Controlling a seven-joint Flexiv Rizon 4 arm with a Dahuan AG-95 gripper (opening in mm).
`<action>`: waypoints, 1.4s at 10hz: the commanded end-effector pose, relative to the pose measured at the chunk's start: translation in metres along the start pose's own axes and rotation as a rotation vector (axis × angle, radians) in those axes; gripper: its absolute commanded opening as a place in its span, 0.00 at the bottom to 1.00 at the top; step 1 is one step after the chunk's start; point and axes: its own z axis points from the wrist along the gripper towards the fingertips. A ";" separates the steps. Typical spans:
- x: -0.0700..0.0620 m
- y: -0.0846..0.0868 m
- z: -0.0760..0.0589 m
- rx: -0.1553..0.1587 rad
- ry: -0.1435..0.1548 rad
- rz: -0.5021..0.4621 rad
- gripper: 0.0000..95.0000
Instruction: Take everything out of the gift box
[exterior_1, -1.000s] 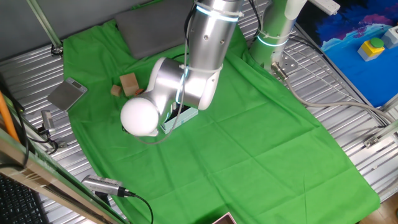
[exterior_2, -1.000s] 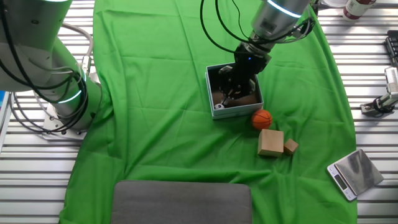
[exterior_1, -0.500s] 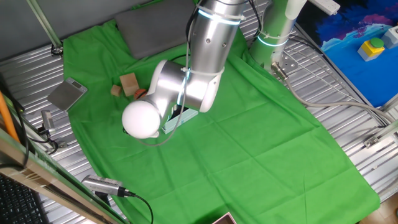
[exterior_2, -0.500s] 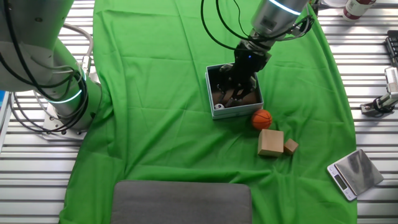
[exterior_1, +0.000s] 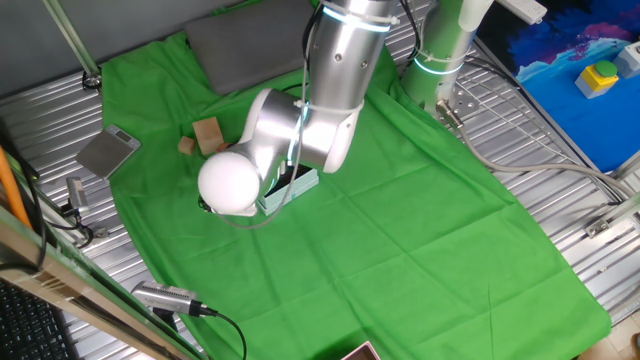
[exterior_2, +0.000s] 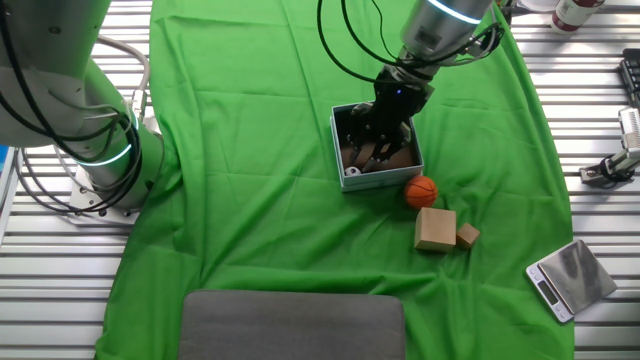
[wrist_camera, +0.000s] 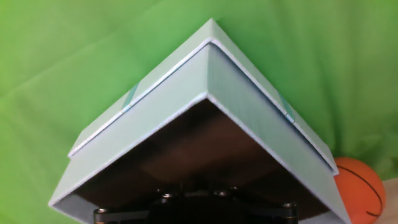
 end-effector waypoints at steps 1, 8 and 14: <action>0.004 0.001 -0.001 0.010 -0.002 -0.003 0.20; 0.004 0.001 -0.003 0.050 0.056 -0.041 0.20; 0.006 0.002 -0.006 0.057 0.055 -0.090 0.40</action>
